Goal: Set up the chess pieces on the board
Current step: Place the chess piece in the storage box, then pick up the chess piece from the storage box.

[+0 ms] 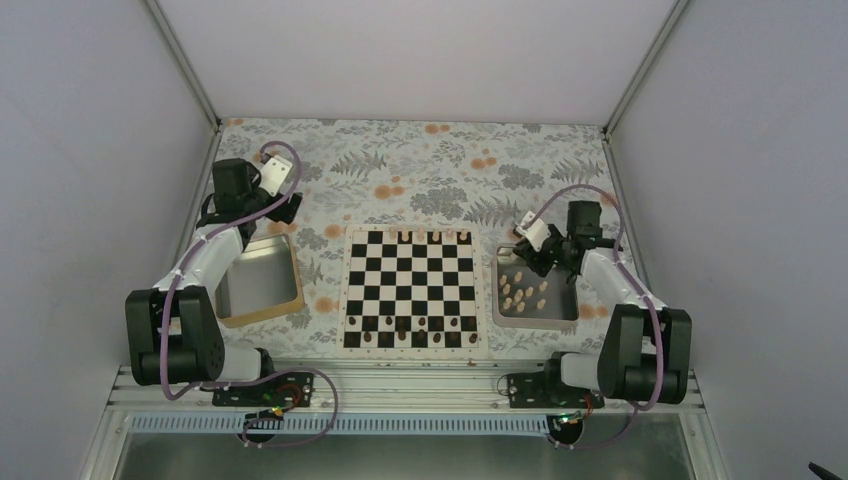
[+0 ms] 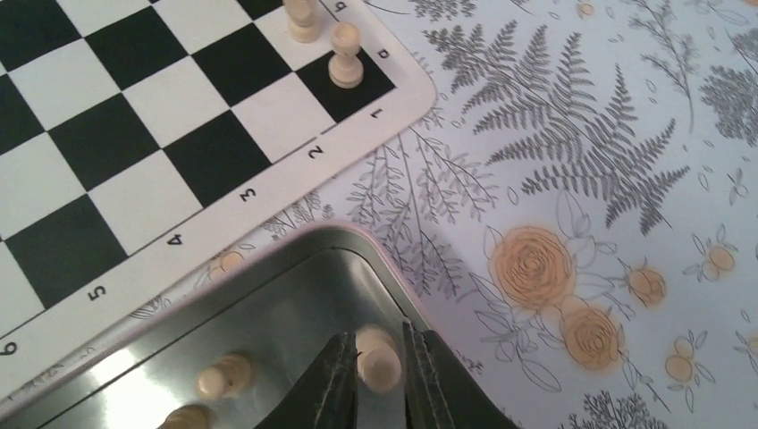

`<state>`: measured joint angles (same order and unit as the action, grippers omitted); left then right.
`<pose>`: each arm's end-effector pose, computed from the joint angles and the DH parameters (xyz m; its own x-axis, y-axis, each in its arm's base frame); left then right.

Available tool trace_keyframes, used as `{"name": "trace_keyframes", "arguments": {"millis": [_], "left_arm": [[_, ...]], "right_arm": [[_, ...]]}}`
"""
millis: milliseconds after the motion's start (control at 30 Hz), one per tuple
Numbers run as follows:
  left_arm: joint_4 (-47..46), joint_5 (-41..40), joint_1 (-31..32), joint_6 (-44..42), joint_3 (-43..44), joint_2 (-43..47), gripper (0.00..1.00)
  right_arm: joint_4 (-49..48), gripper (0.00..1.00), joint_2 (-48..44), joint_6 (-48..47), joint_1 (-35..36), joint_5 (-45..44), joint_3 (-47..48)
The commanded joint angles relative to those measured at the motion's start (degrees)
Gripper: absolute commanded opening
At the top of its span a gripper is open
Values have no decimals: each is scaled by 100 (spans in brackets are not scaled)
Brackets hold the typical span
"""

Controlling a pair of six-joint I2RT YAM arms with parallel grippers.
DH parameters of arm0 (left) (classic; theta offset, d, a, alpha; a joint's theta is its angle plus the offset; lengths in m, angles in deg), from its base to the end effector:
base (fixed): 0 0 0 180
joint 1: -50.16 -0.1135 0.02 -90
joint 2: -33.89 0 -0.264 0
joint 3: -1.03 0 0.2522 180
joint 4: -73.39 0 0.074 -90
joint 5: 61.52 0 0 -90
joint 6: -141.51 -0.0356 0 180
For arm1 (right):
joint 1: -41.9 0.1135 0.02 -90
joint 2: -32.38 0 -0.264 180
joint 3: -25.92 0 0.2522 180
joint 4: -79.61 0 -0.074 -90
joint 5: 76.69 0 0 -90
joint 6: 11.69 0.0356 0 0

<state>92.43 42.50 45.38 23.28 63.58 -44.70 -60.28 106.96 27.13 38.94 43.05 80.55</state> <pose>0.2987 0.0163 0.2402 -0.4494 0.4229 -0.7869 0.3737 0.8890 0.2644 0.2398 0.0053 0.1910 -0.3848 -0.6575 -0.6478 -0.8011 0.5865 -0.1194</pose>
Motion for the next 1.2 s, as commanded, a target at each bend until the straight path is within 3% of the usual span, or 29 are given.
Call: {"name": "trace_keyframes", "arguments": {"millis": [0,267,433,600,800,1167], "left_arm": [[8,47,-41,88,199,89,100],[43,-67,-34,76,214,89,100],[19,-148,-41,63,218,80,100],[23,-154,-35,46,205,63,100],[33,-74,-35,11,182,74,100],[94,80,-41,-58,165,57,100]], "right_arm": [[-466,16,4,-291,-422,684,-205],[-571,18,396,-543,-681,932,-219],[-78,29,172,-841,-725,950,5],[1278,42,326,-1134,-673,380,840],[2608,46,289,-1235,-456,-243,1580],[3206,45,409,-145,340,-1396,1674]]}}
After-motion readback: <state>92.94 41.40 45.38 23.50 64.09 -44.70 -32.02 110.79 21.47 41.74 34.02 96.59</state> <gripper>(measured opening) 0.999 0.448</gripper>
